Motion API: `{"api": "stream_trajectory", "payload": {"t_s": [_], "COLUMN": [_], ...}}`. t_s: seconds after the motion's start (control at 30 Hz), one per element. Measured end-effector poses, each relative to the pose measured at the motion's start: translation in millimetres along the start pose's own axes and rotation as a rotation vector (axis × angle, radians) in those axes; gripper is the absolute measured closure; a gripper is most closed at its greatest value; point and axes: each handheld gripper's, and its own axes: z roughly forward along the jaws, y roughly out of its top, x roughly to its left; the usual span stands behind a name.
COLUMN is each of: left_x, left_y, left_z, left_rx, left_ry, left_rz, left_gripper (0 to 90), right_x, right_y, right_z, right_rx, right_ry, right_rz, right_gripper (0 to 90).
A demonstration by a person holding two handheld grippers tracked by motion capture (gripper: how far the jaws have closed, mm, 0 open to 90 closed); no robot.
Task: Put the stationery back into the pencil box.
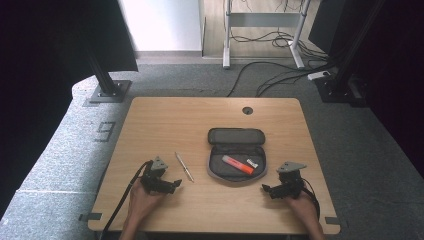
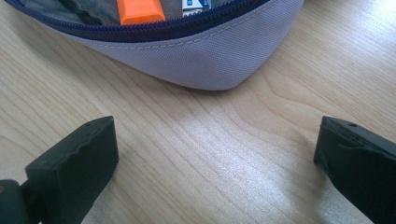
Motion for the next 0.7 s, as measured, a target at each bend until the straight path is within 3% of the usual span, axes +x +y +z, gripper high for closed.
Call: {"api": "stream_trajectory", "payload": {"t_s": [0.2, 0.47, 0.57, 0.7], "left_x": [-0.9, -3.3, -2.5, -2.2], "left_y": [11.6, 32.4, 37.0, 42.0], "left_z": [1.1, 8.1, 10.9, 17.4], "left_rx": [-0.002, -0.013, -0.026, -0.016], "left_ry": [0.026, 0.027, 0.005, 0.018], "left_rz": [0.024, 0.036, 0.023, 0.022], "left_gripper": [12.4, 15.0, 16.4, 17.1], "right_x": [0.0, 0.0, 0.0, 0.0], "right_y": [0.0, 0.0, 0.0, 0.0], "right_z": [0.0, 0.0, 0.0, 0.0], "right_rx": [0.0, 0.0, 0.0, 0.0], "right_ry": [0.0, 0.001, 0.0, 0.0], "right_rz": [0.0, 0.0, 0.0, 0.0], "right_gripper": [0.0, 0.0, 0.0, 0.0]}}
